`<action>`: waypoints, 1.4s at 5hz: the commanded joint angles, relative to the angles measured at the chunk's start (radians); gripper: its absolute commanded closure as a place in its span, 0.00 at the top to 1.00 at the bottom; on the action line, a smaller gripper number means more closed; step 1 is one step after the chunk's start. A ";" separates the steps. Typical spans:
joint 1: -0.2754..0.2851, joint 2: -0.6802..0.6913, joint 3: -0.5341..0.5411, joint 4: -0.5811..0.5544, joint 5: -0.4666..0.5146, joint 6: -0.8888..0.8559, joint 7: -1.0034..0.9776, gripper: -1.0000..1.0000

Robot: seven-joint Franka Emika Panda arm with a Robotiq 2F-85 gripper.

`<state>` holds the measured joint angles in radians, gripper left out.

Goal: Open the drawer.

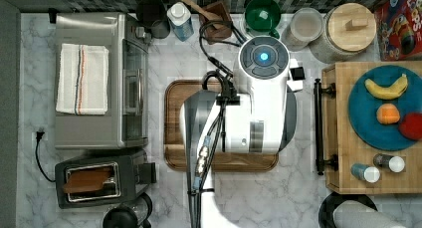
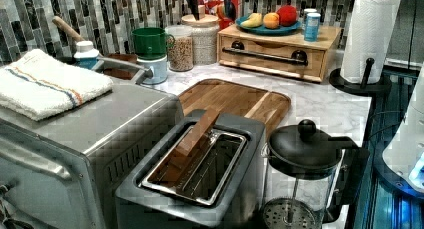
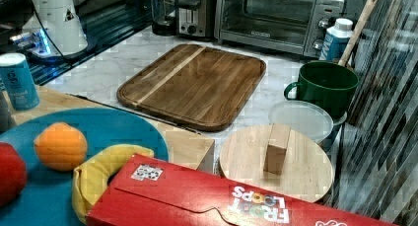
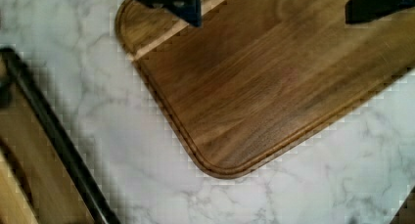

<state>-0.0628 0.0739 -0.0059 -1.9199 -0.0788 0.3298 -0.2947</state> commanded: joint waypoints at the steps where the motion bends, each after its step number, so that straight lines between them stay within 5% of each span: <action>1: -0.064 -0.023 -0.056 -0.100 -0.154 0.122 -0.425 1.00; 5: -0.160 0.019 -0.126 -0.172 -0.159 0.365 -0.809 1.00; 7: -0.167 0.025 -0.114 -0.202 -0.152 0.398 -0.767 1.00</action>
<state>-0.2742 0.1131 -0.1509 -2.1113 -0.2389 0.7075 -1.0381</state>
